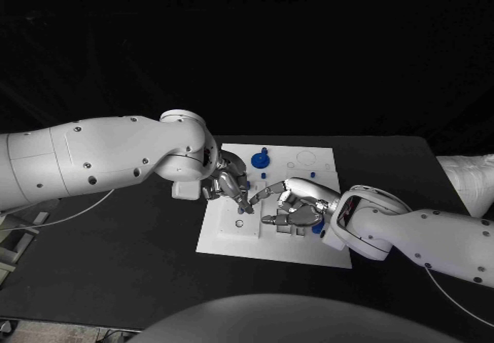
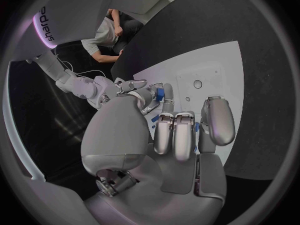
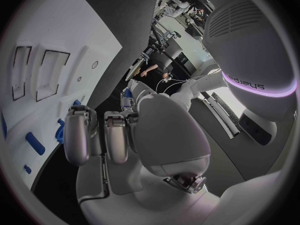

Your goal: Assemble the parts on the task board

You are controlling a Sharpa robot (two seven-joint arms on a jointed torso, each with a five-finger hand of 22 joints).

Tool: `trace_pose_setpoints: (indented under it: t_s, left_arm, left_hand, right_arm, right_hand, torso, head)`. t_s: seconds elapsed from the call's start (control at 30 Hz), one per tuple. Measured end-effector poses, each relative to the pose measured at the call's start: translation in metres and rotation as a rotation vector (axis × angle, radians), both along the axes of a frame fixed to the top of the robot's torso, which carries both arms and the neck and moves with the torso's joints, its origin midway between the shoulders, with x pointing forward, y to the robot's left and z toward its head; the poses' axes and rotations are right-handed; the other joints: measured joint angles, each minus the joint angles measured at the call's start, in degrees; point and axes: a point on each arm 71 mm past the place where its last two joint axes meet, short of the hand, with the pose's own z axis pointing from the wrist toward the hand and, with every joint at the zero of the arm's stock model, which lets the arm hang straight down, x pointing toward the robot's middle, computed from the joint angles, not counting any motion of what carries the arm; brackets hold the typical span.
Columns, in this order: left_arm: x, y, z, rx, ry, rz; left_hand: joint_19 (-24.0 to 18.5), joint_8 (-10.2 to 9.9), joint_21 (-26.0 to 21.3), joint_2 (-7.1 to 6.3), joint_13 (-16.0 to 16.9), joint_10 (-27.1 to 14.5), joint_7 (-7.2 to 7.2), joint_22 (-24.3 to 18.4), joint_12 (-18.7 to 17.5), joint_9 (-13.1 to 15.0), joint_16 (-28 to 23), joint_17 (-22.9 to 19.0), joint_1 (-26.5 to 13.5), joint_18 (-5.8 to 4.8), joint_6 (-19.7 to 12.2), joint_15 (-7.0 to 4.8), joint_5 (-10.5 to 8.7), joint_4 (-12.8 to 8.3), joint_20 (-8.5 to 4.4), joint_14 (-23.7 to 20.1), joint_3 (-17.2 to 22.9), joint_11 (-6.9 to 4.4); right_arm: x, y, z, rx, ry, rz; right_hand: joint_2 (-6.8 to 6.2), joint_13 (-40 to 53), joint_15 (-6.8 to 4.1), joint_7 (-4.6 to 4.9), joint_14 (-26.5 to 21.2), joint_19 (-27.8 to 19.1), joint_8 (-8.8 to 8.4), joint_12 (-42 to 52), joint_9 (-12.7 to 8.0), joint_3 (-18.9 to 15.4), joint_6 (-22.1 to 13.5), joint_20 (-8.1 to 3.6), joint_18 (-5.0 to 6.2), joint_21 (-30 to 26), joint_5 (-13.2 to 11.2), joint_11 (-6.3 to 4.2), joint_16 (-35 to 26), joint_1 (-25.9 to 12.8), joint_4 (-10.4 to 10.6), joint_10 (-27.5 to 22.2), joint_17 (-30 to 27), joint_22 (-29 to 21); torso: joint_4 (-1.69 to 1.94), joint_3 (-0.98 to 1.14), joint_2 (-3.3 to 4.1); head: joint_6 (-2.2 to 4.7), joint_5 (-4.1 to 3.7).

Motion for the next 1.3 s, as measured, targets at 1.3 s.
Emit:
trace_pose_setpoints:
  t_s: [1.3]
  left_arm:
    - [0.0004, 0.0033, 0.0004, -0.001, -0.002, 0.008]
  left_hand:
    - [-0.62, 0.0, -1.01, 0.84, 0.0, 0.0, 0.18, 0.0, -0.44, -1.63, 0.0, 0.01, 0.83, 0.0, -0.45, 0.0, 2.45, 2.03, 0.21, 0.0, -2.81, 0.0]
  right_arm:
    - [-0.0011, -0.0001, -0.0049, -0.021, 0.023, 0.003]
  right_hand:
    - [0.0, 0.04, 0.0, 0.28, 0.0, -0.42, -0.13, 0.0, -0.07, 0.26, -0.1, -0.01, 0.0, -0.51, 0.0, -0.33, 0.0, 0.0, -0.06, 0.33, 0.02, 0.03]
  torso:
    - [0.0, 0.02, 0.01]
  head:
    - [0.0, 0.32]
